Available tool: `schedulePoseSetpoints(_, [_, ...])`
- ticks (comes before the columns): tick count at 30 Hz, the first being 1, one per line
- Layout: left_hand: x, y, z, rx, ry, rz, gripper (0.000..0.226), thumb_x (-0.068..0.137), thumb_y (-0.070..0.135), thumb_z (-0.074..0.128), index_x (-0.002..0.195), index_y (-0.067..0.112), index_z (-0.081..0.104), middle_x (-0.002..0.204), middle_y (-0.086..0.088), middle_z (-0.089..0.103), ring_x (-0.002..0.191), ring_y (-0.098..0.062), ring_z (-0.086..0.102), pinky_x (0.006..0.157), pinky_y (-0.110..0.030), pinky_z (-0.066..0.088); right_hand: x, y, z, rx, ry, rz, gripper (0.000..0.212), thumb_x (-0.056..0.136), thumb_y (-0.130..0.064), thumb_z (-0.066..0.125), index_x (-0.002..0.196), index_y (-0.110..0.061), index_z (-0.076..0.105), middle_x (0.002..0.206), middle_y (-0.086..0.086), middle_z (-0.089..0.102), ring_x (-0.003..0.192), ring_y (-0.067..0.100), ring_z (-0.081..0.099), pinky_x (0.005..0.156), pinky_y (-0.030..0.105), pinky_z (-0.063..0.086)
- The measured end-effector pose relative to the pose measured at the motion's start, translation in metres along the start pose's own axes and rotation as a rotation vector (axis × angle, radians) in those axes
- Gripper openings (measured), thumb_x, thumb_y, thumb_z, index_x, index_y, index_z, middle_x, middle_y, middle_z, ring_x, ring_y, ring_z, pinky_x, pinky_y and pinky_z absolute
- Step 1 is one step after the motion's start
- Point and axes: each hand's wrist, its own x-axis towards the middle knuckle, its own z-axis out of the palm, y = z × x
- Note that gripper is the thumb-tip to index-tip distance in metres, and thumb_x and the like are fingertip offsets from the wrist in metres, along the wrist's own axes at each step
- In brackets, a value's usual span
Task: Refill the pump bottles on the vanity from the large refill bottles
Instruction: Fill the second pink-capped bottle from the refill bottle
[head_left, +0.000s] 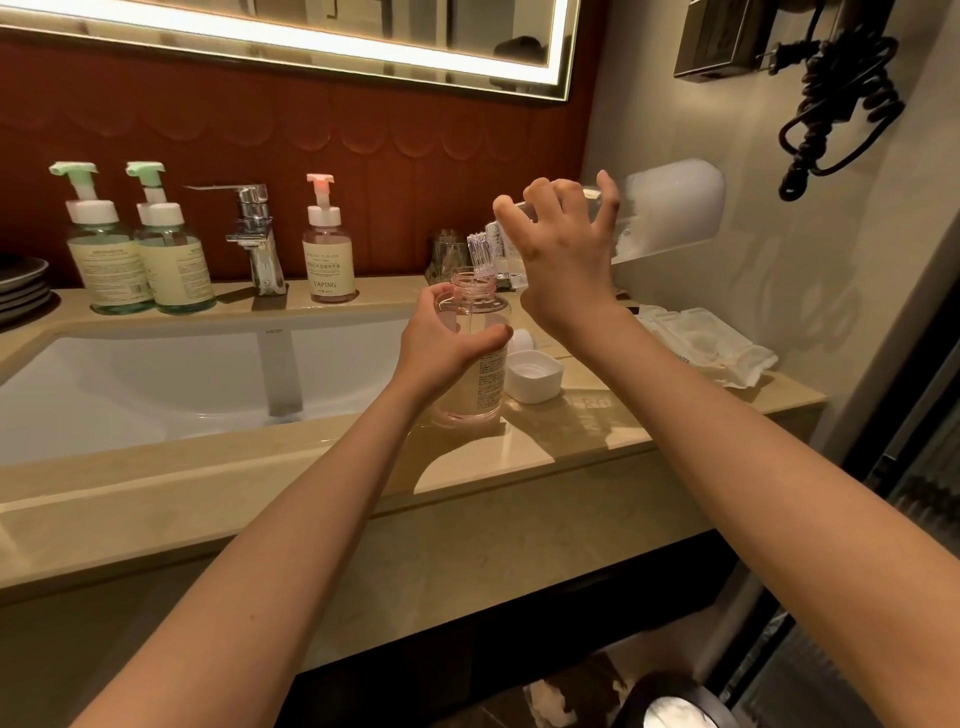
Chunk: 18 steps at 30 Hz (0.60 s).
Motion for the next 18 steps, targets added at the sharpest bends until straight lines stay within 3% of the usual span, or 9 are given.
schedulePoseSetpoints(18, [-0.001, 0.002, -0.001, -0.004, -0.001, 0.008, 0.080, 0.074, 0.030, 0.077, 0.139, 0.014, 0.033, 0.140, -0.007, 0.044, 0.124, -0.021, 0.043, 0.089, -0.024, 0.037, 0.005, 0.002, 0.011, -0.077, 0.234, -0.080, 0.060, 0.046, 0.006, 0.073, 0.103, -0.012, 0.064, 0.099, 0.015, 0.063, 0.095, 0.036, 0.061, 0.095, 0.058, 0.037])
